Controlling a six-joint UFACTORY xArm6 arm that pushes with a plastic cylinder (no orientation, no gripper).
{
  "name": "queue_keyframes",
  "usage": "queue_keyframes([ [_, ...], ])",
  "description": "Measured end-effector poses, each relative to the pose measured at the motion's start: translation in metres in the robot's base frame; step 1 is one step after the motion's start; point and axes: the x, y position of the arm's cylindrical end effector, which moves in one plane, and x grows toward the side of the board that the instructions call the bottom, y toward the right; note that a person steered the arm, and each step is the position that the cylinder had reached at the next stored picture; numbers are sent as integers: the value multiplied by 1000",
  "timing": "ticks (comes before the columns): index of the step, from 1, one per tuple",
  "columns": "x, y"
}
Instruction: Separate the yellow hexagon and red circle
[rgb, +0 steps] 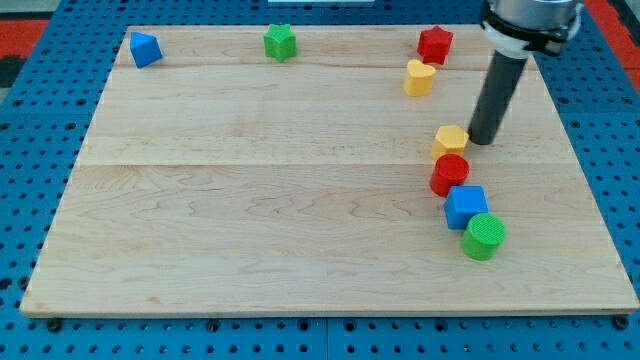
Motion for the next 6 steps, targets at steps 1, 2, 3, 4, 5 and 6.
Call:
queue_keyframes([
  [1,31,47],
  [2,36,-12],
  [3,29,-120],
  [4,18,-138],
  [5,36,-42],
  [6,17,-16],
])
